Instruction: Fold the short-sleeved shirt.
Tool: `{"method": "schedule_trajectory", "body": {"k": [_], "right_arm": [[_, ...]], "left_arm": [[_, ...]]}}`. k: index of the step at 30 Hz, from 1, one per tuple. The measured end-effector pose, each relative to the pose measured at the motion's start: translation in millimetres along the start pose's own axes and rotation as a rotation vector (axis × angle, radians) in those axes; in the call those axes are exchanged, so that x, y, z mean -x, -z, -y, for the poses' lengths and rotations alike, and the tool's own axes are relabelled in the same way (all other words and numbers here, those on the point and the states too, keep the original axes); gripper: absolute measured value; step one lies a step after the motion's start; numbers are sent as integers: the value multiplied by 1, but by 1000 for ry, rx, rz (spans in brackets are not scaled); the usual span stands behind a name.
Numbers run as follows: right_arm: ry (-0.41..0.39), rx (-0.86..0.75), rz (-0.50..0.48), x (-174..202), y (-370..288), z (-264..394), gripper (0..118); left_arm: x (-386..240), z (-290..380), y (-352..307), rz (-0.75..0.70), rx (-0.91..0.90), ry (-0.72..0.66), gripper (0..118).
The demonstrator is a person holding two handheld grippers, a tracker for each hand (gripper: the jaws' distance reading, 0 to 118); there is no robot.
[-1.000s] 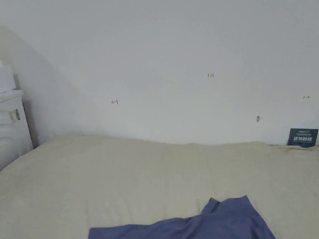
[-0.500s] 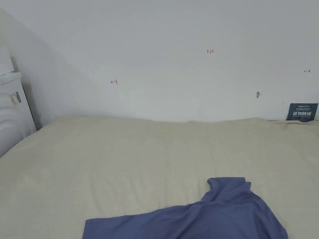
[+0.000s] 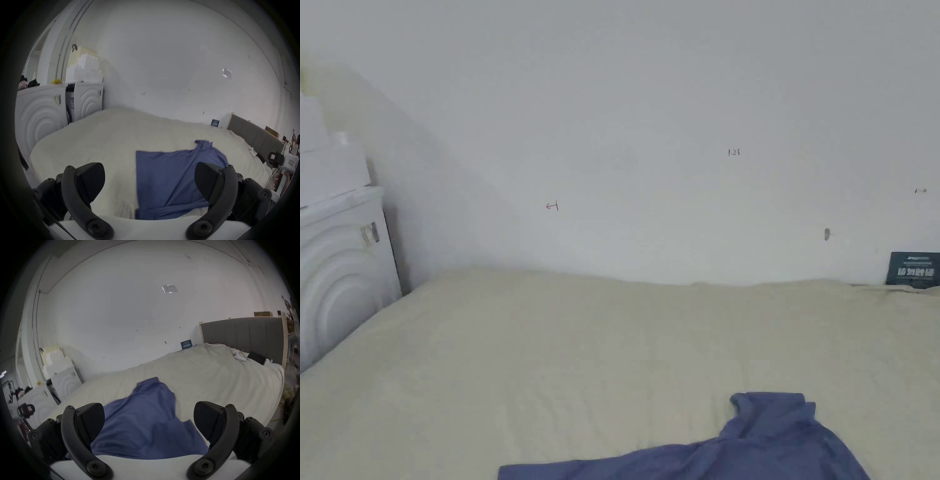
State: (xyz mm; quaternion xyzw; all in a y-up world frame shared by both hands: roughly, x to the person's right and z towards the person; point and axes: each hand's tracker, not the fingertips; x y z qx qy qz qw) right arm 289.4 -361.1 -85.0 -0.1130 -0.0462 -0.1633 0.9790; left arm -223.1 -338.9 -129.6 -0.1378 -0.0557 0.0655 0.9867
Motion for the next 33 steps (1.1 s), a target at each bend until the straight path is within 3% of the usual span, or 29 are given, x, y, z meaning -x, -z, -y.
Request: {"method": "schedule_trajectory", "body": {"k": [1,3,8,10,11,12,13,15,17,18,24,33], "right_arm": [[-5,-2,-39,5,2,-3,111],[-29,-5,-19,18,4,-9,111],[-176,23,1,42,6,-9,110],[-206,34,0,50,4,-3,108],[-205,42,-8,52,3,0,101],[-209,47,-10,56,1,3,79],[-218,49,-20,58,-2,6,57],[-245,66,-7,64,-3,13,18],[-257,66,-10,66,-5,19,0],[-261,76,-14,66,-5,21,0],[-255,108,-30,67,-3,25,0],[-213,183,-49,63,3,45,0]], "left_arm": [[-6,-1,-2,-4,-3,22,115],[-16,-3,-2,0,4,52,114],[-31,0,-7,18,-29,67,110],[-36,3,-10,32,-27,82,94],[-38,6,-11,24,-29,88,78],[-40,10,-13,17,-34,91,53],[-42,13,-14,-6,-46,94,38],[-40,17,-15,-14,-28,96,28],[-35,23,-17,7,18,67,13],[-32,27,-17,6,39,54,0],[-22,51,-23,-35,117,82,0],[-15,103,25,-28,430,47,3]]}}
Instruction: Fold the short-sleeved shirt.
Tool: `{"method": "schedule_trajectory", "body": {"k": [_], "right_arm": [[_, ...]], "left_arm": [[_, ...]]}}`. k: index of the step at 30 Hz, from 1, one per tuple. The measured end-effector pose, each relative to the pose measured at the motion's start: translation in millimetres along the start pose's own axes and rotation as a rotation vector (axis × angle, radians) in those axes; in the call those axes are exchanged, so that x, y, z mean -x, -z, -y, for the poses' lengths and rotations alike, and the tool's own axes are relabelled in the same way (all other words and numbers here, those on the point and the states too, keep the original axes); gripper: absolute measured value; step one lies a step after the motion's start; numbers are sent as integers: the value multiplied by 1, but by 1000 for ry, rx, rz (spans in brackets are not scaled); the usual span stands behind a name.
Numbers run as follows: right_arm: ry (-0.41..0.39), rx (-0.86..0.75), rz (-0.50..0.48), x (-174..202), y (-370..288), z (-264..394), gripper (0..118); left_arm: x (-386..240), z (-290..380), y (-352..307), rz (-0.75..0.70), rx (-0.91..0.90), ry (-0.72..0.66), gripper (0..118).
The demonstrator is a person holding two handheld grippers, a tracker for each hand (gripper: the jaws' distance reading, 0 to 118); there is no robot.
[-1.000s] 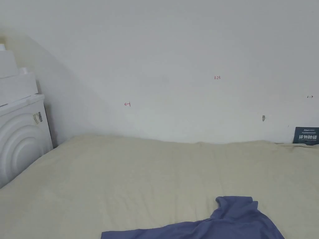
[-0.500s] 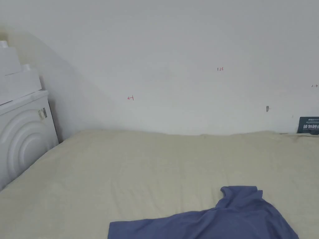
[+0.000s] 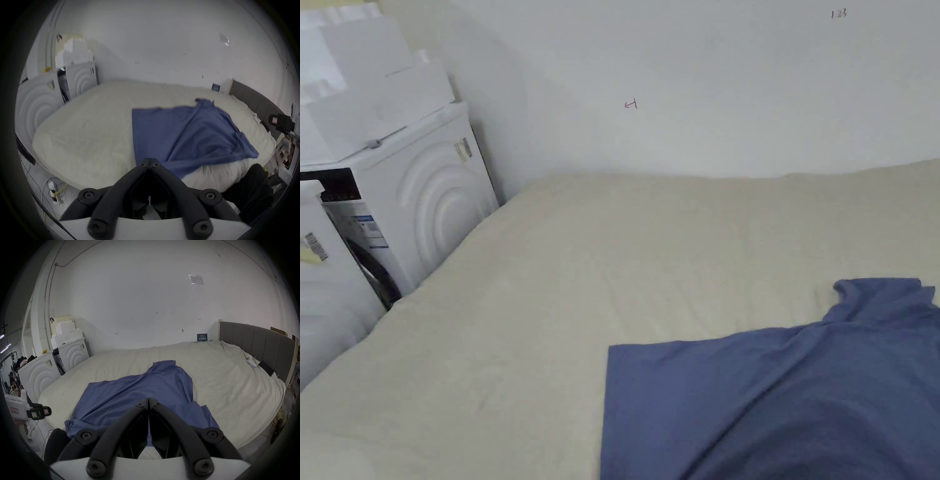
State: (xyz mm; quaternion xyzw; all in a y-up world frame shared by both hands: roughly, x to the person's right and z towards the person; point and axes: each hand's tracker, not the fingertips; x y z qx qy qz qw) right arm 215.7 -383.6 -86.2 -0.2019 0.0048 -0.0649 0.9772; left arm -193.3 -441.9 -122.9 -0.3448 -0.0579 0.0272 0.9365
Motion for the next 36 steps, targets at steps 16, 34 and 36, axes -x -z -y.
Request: {"method": "schedule_trajectory", "body": {"k": [16,34,36], "right_arm": [[64,101,33,-25,11,20,0],[-9,481,325,-110,71,57,92],[41,534,315,-124,87,65,92]], "left_arm": [[4,-1,113,-50,321,18,83],[-5,4,101,-2,294,59,15],[-5,4,102,-1,297,59,15]]}}
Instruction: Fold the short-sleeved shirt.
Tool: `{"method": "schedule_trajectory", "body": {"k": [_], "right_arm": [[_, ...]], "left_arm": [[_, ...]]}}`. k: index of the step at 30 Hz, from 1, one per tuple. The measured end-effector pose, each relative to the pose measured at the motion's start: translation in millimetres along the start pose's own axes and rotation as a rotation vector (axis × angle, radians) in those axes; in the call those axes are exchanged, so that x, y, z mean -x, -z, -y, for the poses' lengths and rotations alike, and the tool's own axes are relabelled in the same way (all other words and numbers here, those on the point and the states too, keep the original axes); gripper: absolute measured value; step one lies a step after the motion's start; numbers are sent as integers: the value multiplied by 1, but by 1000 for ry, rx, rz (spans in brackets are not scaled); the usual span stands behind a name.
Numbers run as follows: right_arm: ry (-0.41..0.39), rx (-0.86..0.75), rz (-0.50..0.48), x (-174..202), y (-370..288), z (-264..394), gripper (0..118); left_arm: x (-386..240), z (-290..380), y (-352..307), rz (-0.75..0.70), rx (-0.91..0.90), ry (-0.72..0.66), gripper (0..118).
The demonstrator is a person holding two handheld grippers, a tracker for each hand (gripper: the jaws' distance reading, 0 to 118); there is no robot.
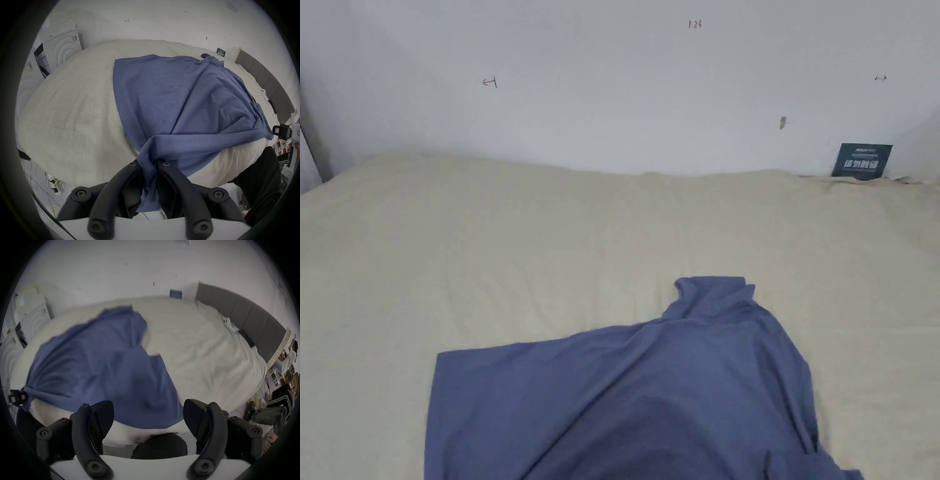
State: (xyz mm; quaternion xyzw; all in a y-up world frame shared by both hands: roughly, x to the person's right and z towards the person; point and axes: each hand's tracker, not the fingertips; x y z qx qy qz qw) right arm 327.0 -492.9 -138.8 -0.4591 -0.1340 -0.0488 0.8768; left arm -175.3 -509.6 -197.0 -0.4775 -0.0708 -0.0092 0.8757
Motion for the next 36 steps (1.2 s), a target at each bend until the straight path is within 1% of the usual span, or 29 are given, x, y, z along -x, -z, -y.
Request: {"method": "schedule_trajectory", "body": {"k": [1,2,3,4,5,6,7,8,9,10,11,12,14,16,18,21,25,27,30,31,35,36], "right_arm": [[27,45,-9,-2,9,-1,90],[35,77,-42,-3,16,-2,86],[33,100,-75,-3,22,-1,70],[31,101,-103,-2,24,-2,57],[30,101,-102,-1,24,-3,53],[28,77,-88,2,16,-4,37],[18,60,-107,2,12,-5,18],[31,37,-149,1,10,-6,14],[79,26,-173,1,6,-7,14],[87,22,-141,3,-3,-9,14],[74,9,-149,4,-8,-12,14],[75,-44,-167,4,-14,-17,14],[73,-57,-189,5,-20,-33,14],[86,-108,-225,6,-23,-54,14],[67,-124,-227,12,-19,-78,14],[44,-146,-236,22,-6,-120,14],[15,-158,-251,45,28,-175,14],[-34,-126,-240,60,50,-199,14],[-61,-93,-231,73,89,-221,14],[-71,-82,-222,77,101,-226,14],[-107,-65,-197,87,133,-235,14],[-118,-65,-192,88,138,-235,14]], "left_arm": [[0,0,0,0,1,-3,15],[1,0,0,0,2,-6,15],[1,1,0,0,2,-6,15],[1,1,1,-1,2,-6,15],[1,1,0,-1,1,-3,15],[1,1,0,-1,2,-1,15],[1,1,-1,-1,2,-1,15],[1,0,-2,2,4,2,15],[1,-1,-5,7,12,5,15],[1,-2,-9,6,15,8,15],[2,-3,-12,10,11,15,15],[3,-6,-16,14,6,24,15],[6,-16,-24,24,-5,38,15],[10,-31,-30,34,-33,65,15],[15,-50,-29,18,-70,91,15],[23,-87,-20,20,-73,105,15],[29,-137,11,-10,-98,141,15],[32,-162,30,-13,-89,141,15],[35,-184,59,-11,-69,144,15],[37,-189,70,-21,-33,124,15],[44,-192,97,3,4,81,15],[44,-190,101,1,5,82,18]]}}
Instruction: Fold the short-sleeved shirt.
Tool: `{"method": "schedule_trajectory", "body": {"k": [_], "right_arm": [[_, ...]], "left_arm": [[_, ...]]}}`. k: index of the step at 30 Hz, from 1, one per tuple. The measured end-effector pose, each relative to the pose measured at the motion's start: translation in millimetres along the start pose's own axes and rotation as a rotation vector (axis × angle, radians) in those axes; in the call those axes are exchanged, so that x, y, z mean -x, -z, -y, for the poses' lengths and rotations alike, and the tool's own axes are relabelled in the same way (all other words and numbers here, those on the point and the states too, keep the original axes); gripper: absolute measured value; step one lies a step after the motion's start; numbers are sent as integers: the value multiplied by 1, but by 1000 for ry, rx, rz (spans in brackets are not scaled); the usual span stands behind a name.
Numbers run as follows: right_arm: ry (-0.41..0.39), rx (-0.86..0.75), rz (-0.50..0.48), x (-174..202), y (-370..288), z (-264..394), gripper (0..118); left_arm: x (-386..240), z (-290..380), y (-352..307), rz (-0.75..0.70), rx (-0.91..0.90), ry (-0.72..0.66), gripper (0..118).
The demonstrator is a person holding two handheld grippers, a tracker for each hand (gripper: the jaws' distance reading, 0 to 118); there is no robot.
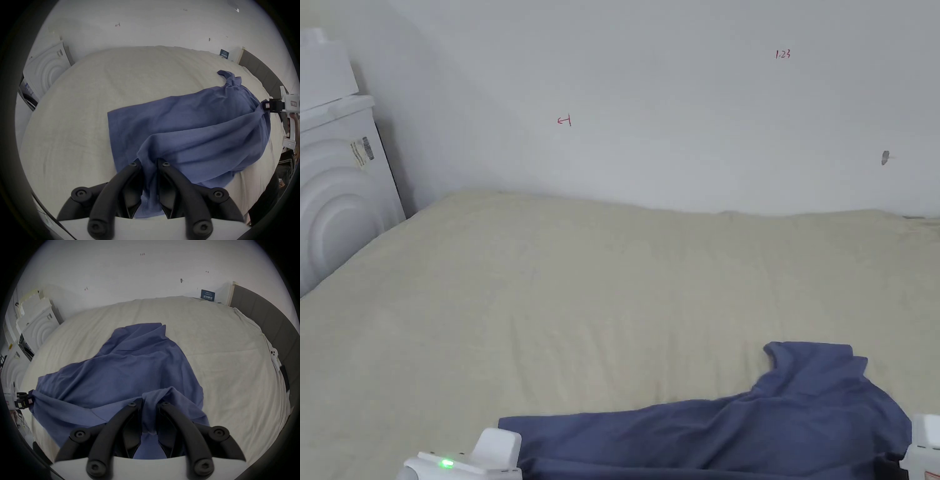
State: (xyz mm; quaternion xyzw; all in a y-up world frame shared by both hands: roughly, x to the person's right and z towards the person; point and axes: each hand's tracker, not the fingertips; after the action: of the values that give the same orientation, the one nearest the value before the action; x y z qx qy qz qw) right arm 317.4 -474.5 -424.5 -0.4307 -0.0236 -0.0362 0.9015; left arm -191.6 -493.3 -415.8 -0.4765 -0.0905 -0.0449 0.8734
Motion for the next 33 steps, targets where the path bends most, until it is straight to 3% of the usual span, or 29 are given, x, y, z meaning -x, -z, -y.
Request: {"method": "schedule_trajectory", "body": {"k": [2,3,4,5,9,14,21,23,26,30,32,33], "right_arm": [[-12,11,4,0,6,3,23],[-32,-7,16,0,6,6,46],[-53,-59,48,-2,-1,9,66],[-58,-108,74,-3,-10,12,77],[-73,-415,65,-7,-92,29,81],[51,-592,-1,3,-196,72,85],[37,-581,-17,42,-271,132,86],[29,-581,-8,53,-281,143,86],[28,-581,-21,64,-293,159,81],[22,-581,-32,76,-303,179,25],[15,-574,-22,79,-303,188,12],[15,-561,-29,80,-303,191,1]], "left_arm": [[0,6,0,-10,-18,5,41],[1,8,-2,-16,-30,8,71],[5,9,-7,-85,-52,11,87],[8,13,-16,-115,-71,11,99],[25,30,-89,-55,-274,-103,102],[5,62,-183,-48,-482,-145,103],[-47,109,-244,11,-668,-86,102],[-61,118,-250,-8,-680,-79,99],[-78,134,-260,-10,-710,-48,77],[-92,154,-266,-2,-696,-15,38],[-95,162,-266,4,-659,-19,18],[-96,168,-265,19,-654,-27,1]]}}
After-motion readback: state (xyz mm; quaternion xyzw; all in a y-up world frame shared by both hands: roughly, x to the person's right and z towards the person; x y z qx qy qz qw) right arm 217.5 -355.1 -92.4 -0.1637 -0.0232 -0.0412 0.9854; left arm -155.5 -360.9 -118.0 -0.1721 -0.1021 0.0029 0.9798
